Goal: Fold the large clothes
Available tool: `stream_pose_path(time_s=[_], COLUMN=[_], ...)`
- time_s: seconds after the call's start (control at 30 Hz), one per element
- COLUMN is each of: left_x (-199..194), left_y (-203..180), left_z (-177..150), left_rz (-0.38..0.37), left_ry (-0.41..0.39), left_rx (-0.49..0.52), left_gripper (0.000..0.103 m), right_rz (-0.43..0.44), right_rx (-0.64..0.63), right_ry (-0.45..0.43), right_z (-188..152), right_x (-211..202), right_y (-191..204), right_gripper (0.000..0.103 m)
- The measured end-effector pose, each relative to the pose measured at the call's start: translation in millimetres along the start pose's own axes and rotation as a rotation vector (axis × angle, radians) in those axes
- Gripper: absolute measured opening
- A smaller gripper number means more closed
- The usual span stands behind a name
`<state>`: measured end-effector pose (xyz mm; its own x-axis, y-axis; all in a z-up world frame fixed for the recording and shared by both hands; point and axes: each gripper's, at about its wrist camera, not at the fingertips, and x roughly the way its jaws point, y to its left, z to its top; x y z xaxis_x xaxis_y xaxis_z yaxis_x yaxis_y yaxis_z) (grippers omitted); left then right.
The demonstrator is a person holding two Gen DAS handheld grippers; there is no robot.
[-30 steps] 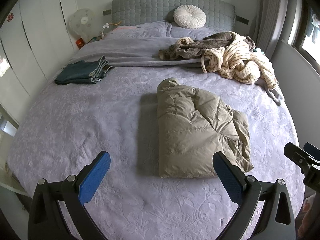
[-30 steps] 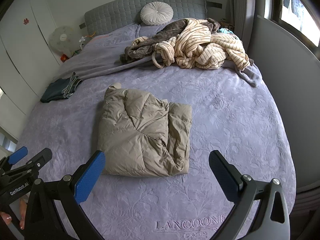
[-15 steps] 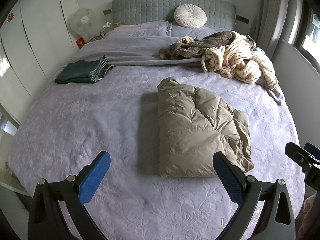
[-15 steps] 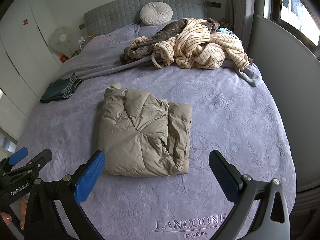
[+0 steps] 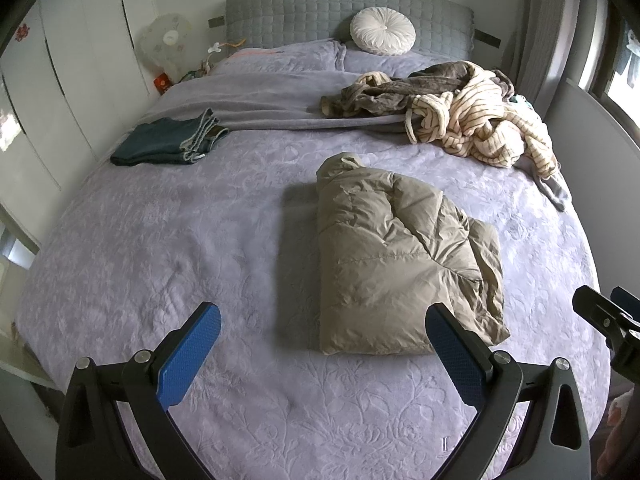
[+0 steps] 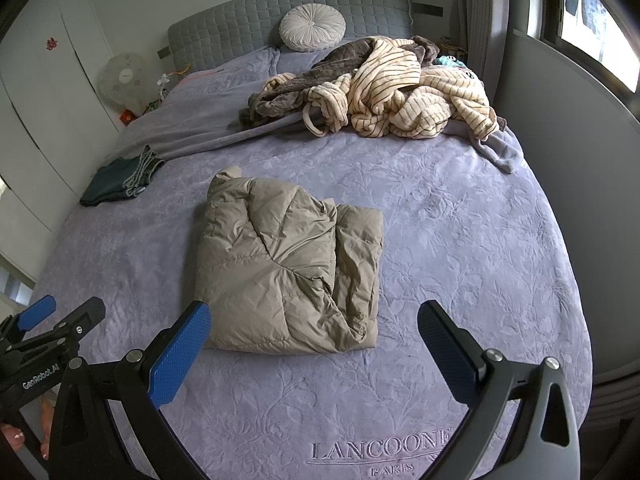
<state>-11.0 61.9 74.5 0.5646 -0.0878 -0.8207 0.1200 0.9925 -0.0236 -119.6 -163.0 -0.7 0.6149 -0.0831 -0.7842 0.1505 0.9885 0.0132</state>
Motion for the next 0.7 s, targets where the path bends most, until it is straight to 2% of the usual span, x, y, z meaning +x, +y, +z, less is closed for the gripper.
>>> stream_pose_path(time_s=[0.7], left_x=[1.2], left_y=[0.4], left_z=[0.1], left_rz=[0.003], left_ry=[0.000], left_rx=[0.003], left_gripper=[0.102], right_rz=[-0.002], right_rx=[0.000], right_ry=[0.001], right_z=[-0.6], right_x=[0.0], right_y=[1.6], right_gripper=[0.103])
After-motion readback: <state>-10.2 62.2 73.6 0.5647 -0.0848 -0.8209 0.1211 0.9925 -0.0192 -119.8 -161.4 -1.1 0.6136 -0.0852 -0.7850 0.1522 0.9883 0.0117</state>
